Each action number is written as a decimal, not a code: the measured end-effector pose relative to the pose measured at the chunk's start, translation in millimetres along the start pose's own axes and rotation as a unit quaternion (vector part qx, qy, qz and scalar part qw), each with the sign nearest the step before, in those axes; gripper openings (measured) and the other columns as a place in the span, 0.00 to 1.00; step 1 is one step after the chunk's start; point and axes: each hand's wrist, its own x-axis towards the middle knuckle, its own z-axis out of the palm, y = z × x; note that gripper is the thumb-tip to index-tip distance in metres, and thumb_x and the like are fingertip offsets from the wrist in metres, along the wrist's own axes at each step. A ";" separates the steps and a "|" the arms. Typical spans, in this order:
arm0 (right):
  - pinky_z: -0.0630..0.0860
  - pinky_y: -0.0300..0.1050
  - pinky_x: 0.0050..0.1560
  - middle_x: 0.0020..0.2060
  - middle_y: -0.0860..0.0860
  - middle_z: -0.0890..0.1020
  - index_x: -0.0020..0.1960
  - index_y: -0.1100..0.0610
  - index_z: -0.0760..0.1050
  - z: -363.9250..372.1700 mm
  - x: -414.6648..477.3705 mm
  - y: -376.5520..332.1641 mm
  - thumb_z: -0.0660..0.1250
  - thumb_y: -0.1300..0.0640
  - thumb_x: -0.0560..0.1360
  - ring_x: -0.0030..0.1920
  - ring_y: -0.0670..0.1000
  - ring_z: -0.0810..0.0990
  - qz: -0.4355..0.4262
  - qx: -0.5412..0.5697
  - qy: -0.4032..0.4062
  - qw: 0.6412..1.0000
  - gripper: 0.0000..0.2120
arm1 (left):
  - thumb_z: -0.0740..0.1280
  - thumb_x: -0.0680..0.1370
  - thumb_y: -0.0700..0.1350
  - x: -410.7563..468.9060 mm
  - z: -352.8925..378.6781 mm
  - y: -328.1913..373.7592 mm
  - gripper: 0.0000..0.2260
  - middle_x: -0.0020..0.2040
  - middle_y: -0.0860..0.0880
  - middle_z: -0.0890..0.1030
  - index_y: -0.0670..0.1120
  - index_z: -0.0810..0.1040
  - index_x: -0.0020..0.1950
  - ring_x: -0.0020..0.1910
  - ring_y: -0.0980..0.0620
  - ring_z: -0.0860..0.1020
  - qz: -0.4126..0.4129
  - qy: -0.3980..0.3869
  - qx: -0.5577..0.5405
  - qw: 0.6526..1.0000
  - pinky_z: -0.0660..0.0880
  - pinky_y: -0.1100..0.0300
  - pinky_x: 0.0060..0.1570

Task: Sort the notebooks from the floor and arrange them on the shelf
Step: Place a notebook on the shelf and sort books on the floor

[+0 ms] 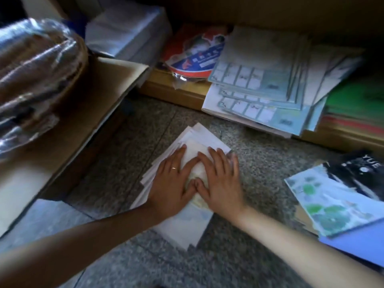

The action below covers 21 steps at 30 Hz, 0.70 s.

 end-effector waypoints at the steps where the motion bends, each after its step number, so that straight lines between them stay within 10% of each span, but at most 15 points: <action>1: 0.57 0.61 0.69 0.68 0.61 0.69 0.70 0.59 0.64 -2.9 -3.0 1.9 0.56 0.40 0.74 0.68 0.61 0.67 0.025 0.018 0.023 0.999 0.32 | 0.57 0.76 0.54 0.1 -1.3 0.8 0.25 0.74 0.41 0.63 0.49 0.66 0.72 0.70 0.44 0.64 -0.004 0.004 0.008 1.000 0.60 0.51 0.66; 5: 0.63 0.39 0.61 0.66 0.58 0.66 0.71 0.61 0.57 -23.1 -21.8 8.5 0.73 0.46 0.68 0.65 0.56 0.67 0.248 0.227 0.034 0.941 0.41 | 0.57 0.72 0.56 -3.5 -11.4 8.7 0.27 0.63 0.40 0.74 0.45 0.71 0.67 0.57 0.39 0.74 -0.075 0.019 0.025 0.997 0.71 0.49 0.55; 9: 0.74 0.45 0.52 0.54 0.54 0.78 0.56 0.56 0.66 -5.6 -34.4 18.0 0.74 0.52 0.69 0.55 0.54 0.78 0.359 0.425 -0.061 0.829 0.22 | 0.59 0.69 0.59 -5.7 -10.0 17.8 0.29 0.48 0.40 0.76 0.39 0.74 0.61 0.45 0.40 0.76 -0.170 0.005 0.061 0.984 0.75 0.51 0.43; 12: 0.76 0.36 0.42 0.49 0.54 0.80 0.51 0.57 0.66 -1.7 -42.8 -2.6 0.70 0.64 0.72 0.46 0.50 0.79 0.365 0.521 -0.071 0.768 0.14 | 0.68 0.71 0.56 -11.8 -16.0 17.0 0.28 0.55 0.39 0.75 0.39 0.71 0.64 0.53 0.38 0.74 -0.214 -0.002 0.011 0.977 0.73 0.49 0.50; 16: 0.77 0.51 0.52 0.49 0.52 0.81 0.53 0.56 0.70 -12.1 -44.0 -5.1 0.69 0.63 0.72 0.51 0.54 0.81 0.350 0.479 -0.035 0.805 0.12 | 0.72 0.71 0.48 -24.4 -31.1 30.7 0.22 0.52 0.50 0.77 0.48 0.66 0.59 0.55 0.48 0.77 -0.269 -0.018 -0.288 0.919 0.71 0.61 0.47; 21: 0.76 0.55 0.55 0.53 0.53 0.81 0.60 0.56 0.72 -66.8 -18.4 21.2 0.66 0.42 0.65 0.53 0.55 0.80 0.339 0.434 0.049 0.834 0.27 | 0.68 0.70 0.46 -27.6 -66.3 71.3 0.36 0.55 0.73 0.75 0.54 0.53 0.73 0.58 0.74 0.71 -0.121 0.029 -0.447 0.886 0.67 0.78 0.53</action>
